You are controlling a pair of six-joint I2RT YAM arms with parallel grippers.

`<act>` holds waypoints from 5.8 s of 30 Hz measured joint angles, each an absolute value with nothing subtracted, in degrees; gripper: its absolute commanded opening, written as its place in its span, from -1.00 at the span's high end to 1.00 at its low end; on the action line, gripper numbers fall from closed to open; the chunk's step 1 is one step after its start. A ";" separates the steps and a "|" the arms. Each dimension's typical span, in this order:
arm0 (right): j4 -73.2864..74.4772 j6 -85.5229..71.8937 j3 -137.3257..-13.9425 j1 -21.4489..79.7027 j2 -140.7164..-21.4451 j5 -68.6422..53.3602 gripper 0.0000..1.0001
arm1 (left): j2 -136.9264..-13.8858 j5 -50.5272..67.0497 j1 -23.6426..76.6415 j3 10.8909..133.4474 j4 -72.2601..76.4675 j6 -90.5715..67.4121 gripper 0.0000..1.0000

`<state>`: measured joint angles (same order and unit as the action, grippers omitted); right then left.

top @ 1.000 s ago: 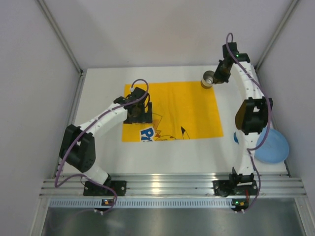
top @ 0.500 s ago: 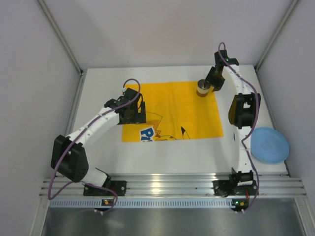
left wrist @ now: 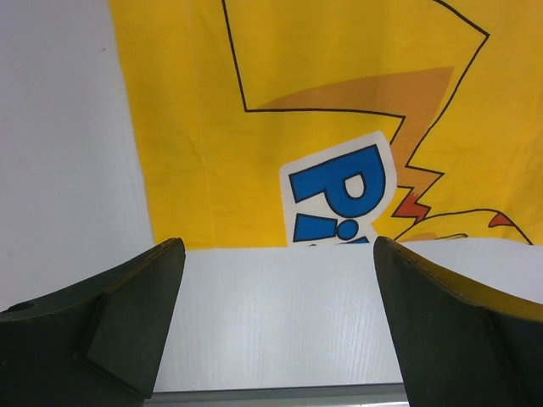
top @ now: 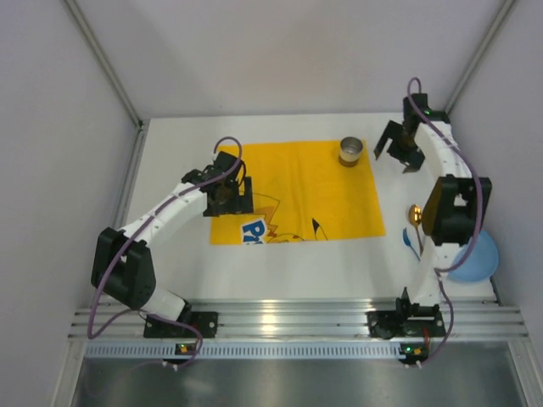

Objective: Set the dinner table for one person

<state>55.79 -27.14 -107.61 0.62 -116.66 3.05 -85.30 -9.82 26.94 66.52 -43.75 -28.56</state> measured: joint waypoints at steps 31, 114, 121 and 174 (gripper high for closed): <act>45.23 -27.53 -69.63 -30.74 -104.81 5.48 0.70 | -88.97 -1.30 32.03 65.98 -44.16 -28.56 -0.97; 52.60 -22.87 -117.32 45.78 -133.38 -1.02 -0.56 | -62.85 -18.17 30.79 61.65 -64.18 -43.03 -0.97; 50.98 -22.57 -98.21 40.23 -105.51 1.69 -0.55 | -67.02 -17.17 30.79 61.87 -59.61 -40.73 -0.97; 48.56 -22.02 -73.41 -6.72 -105.01 19.33 1.00 | -84.93 -5.08 30.85 53.71 -35.90 -39.07 -0.97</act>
<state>48.56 -22.02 -73.41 -6.72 -105.01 19.33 -84.93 -5.08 30.85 53.71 -35.90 -39.07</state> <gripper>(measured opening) 0.018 0.985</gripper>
